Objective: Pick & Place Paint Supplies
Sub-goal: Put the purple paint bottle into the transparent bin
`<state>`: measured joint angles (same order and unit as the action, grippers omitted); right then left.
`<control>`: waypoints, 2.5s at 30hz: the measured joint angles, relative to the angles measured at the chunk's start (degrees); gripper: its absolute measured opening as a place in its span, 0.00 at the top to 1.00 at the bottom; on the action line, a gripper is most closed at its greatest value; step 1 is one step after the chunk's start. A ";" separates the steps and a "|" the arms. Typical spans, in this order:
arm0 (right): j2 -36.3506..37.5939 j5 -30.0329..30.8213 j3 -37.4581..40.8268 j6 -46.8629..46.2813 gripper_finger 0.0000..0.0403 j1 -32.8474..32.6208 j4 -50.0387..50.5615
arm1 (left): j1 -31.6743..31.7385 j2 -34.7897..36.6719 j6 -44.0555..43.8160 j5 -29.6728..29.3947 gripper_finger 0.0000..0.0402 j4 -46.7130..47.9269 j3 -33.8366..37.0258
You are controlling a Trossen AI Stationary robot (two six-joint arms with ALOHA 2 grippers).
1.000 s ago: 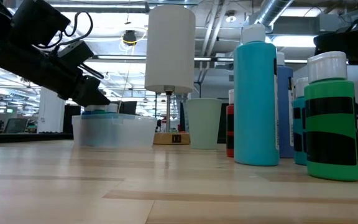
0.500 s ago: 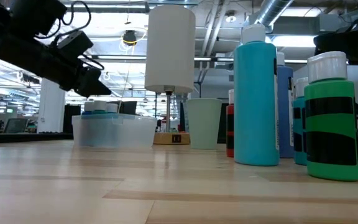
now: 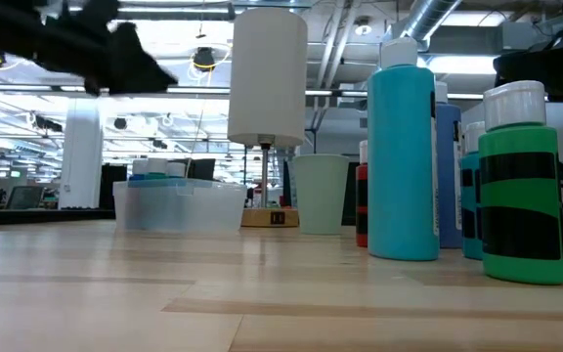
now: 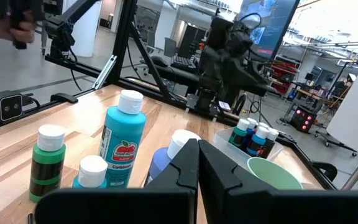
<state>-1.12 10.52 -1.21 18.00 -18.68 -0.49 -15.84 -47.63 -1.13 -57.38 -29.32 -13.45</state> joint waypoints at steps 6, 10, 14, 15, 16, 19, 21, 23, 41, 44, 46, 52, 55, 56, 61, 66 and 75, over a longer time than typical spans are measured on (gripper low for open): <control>0.01 0.00 0.00 0.01 1.00 0.02 0.01 | -3.57 6.93 -2.38 22.02 0.61 -3.82 0.00; 0.00 0.00 0.02 0.00 1.00 0.02 0.00 | -6.27 5.74 -3.78 31.47 0.62 -12.47 0.02; 0.00 0.00 0.01 0.00 1.00 0.01 0.00 | -9.05 1.84 -3.49 35.34 0.59 -15.90 -2.18; 0.00 0.01 0.00 0.01 1.00 0.01 0.00 | -9.69 0.40 -2.81 35.36 0.58 -16.12 -3.37; 0.02 0.01 0.02 0.02 1.00 0.02 0.00 | -10.37 -1.31 -1.93 35.34 0.58 -16.20 -4.61; 0.01 0.01 0.02 0.01 1.00 0.02 0.00 | -11.61 -7.25 0.92 35.34 0.54 -16.07 -9.18; 0.00 0.00 0.01 0.00 1.00 0.02 0.02 | -11.97 -11.12 2.36 35.33 0.52 -16.14 -12.58; 0.00 0.00 0.00 0.00 1.00 0.02 0.00 | -12.15 -14.40 3.60 35.29 0.50 -16.04 -15.76; 0.00 0.02 0.01 9.81 1.00 0.58 -0.18 | -23.06 6.93 6.12 34.67 0.91 10.81 -23.57; 0.00 0.05 0.09 13.79 1.00 0.92 -0.83 | -23.76 11.21 8.23 34.64 0.98 11.03 -19.44; 0.01 0.06 0.09 13.44 1.00 0.90 -1.16 | -23.76 14.15 7.92 34.55 0.98 10.32 -16.49; 0.00 -0.68 0.09 8.66 1.00 0.98 -1.76 | -23.76 21.33 3.36 34.37 1.00 9.89 -6.60; 0.02 -1.64 0.09 -8.05 1.00 0.26 -3.22 | -23.76 23.14 0.73 34.40 1.00 9.39 -2.40; 0.04 -1.66 0.09 -12.90 1.00 0.24 -3.24 | -23.76 23.57 0.41 34.41 1.00 9.14 -1.24; 0.00 -1.63 0.09 -29.69 1.00 0.25 -3.60 | -23.76 24.02 0.65 34.77 1.00 5.04 3.90; 0.00 -1.57 0.09 -36.58 1.00 0.44 -4.95 | -23.76 24.08 0.82 41.22 1.00 -2.31 7.87; 0.00 -1.51 0.04 -40.54 1.00 0.44 -6.10 | -23.76 35.27 2.67 41.35 1.00 1.73 5.32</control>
<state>-1.13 9.02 -1.17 -22.55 -18.24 -6.59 -39.59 -12.36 1.54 -16.03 -27.59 -8.13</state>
